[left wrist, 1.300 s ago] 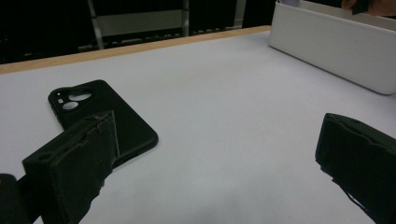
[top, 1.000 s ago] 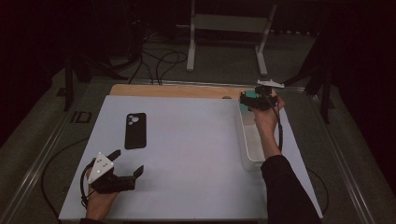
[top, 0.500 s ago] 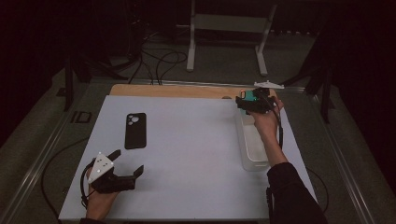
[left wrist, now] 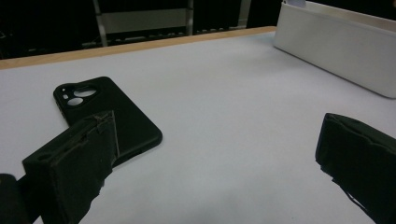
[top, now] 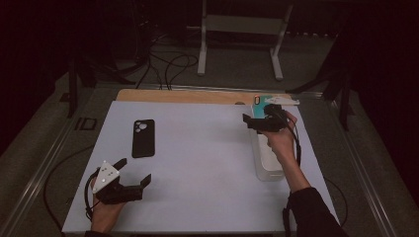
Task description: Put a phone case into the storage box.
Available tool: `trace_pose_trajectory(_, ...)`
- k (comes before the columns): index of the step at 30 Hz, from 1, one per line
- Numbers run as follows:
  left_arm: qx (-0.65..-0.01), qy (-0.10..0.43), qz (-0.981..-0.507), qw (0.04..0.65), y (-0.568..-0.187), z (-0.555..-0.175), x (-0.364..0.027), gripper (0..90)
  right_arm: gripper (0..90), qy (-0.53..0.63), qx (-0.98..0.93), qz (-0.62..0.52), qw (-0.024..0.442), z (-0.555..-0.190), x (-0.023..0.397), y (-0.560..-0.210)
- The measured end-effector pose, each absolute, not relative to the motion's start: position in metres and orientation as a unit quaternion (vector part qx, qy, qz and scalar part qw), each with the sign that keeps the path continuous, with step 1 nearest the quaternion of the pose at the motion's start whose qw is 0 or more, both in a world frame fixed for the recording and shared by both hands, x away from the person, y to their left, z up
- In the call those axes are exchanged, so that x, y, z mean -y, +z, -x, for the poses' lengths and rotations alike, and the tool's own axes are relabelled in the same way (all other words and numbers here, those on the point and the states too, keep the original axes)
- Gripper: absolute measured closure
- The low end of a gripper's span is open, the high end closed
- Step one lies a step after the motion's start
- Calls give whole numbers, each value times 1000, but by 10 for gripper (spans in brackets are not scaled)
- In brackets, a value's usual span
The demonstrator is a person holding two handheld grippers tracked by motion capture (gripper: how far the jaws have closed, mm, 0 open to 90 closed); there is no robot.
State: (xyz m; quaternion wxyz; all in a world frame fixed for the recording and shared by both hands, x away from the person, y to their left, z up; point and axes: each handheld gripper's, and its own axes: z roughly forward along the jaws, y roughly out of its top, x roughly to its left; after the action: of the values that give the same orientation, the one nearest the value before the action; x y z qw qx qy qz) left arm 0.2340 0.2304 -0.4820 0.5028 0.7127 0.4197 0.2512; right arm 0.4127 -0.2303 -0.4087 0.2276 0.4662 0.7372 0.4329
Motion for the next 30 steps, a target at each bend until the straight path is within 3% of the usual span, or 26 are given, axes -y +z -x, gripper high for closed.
trace_pose_trajectory(30, -439, 255, -705, 495, -477, -239, -234, 0, 89, 490, -746, -373, 255, -291, 237, -425)
